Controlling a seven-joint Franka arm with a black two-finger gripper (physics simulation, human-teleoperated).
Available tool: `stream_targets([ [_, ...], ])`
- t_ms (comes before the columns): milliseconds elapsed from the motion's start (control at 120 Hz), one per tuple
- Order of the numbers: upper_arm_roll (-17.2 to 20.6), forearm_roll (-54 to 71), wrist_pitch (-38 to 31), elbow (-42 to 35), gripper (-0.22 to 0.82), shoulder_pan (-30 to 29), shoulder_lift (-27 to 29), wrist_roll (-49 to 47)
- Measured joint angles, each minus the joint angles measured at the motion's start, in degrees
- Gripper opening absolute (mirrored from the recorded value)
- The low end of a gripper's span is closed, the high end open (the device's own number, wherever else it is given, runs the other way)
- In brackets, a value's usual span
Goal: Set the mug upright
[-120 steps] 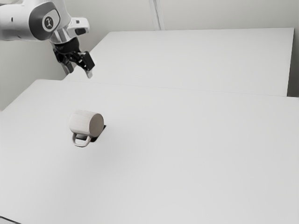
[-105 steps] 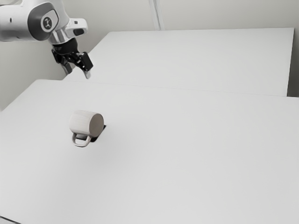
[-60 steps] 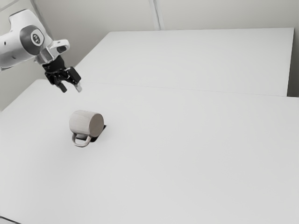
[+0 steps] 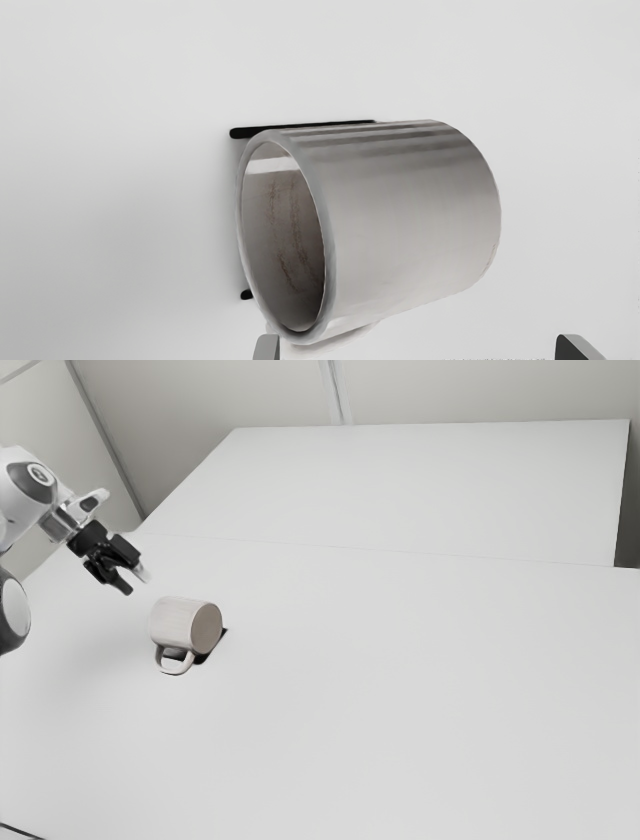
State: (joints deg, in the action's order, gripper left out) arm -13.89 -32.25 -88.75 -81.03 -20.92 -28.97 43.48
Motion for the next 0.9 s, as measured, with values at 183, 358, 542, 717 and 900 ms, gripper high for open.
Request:
stream_targets([
  [183, -0.1, -6.2, 5.5, 5.5, 0.6, -2.5, -7.5, 4.0],
  [358, -0.1, -11.5, 7.4, 6.0, 0.6, -2.9, -11.4, 6.1],
  [542, -0.1, -15.6, 7.6, 5.2, 0.6, -3.0, -13.1, 6.3],
  [717, -0.2, -19.5, 7.8, 3.5, 0.59, -3.0, -13.1, 5.7],
  [900, -1.1, -21.5, 8.5, 3.2, 0.44, -3.1, -12.6, 5.0],
])
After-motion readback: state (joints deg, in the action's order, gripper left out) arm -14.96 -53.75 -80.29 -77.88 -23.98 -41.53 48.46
